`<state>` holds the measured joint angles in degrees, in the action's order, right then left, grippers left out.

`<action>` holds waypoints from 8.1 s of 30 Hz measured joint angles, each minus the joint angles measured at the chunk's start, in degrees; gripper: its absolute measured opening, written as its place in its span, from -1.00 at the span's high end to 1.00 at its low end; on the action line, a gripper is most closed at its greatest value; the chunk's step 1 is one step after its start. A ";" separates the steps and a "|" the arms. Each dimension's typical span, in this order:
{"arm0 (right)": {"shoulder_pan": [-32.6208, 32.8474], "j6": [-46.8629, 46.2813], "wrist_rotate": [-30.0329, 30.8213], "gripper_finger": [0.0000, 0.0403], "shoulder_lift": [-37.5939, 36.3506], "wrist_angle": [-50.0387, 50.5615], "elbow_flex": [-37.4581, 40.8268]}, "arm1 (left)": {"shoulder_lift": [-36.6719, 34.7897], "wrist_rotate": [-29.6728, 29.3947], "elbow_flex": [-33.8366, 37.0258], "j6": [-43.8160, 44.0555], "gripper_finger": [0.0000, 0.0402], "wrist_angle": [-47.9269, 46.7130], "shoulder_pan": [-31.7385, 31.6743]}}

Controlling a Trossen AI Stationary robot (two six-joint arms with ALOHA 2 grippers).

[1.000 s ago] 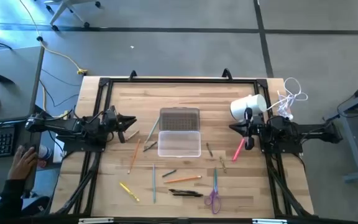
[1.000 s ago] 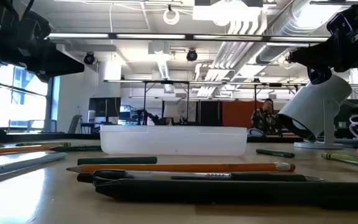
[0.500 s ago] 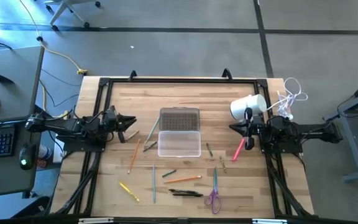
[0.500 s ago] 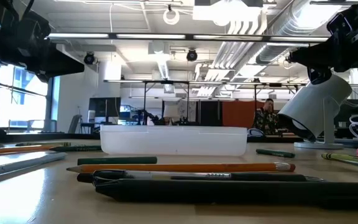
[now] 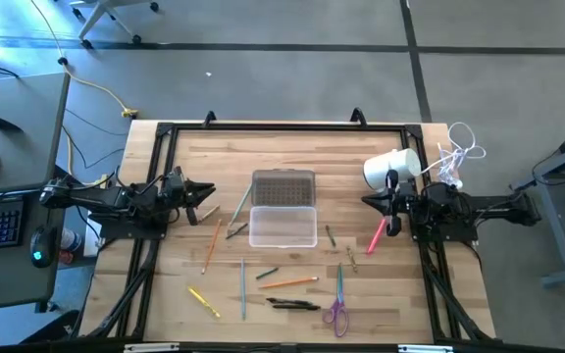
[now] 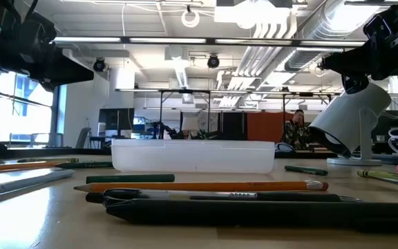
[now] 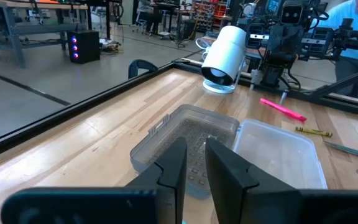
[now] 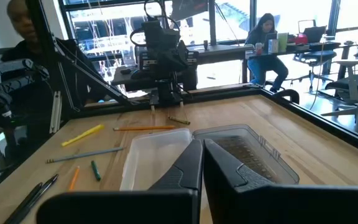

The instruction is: Pick & place school supplies into a supply box

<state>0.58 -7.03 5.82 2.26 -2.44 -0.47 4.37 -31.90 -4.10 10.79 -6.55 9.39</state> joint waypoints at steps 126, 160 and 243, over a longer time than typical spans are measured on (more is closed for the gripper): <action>-12.96 13.28 -15.40 1.00 -1.49 -12.01 -6.82 | 10.79 -10.91 -1.71 2.59 0.52 17.72 0.00; -12.94 7.54 -2.49 1.00 9.13 -27.47 -6.97 | 13.02 -15.22 -1.77 2.92 0.52 10.14 -0.02; -12.94 16.40 0.63 0.34 17.64 -36.80 -6.97 | 40.67 7.19 -4.79 23.93 0.52 -12.82 -0.01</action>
<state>-12.36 9.38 6.46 19.90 -39.24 -7.44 45.04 -24.71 -8.88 34.72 -19.36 9.38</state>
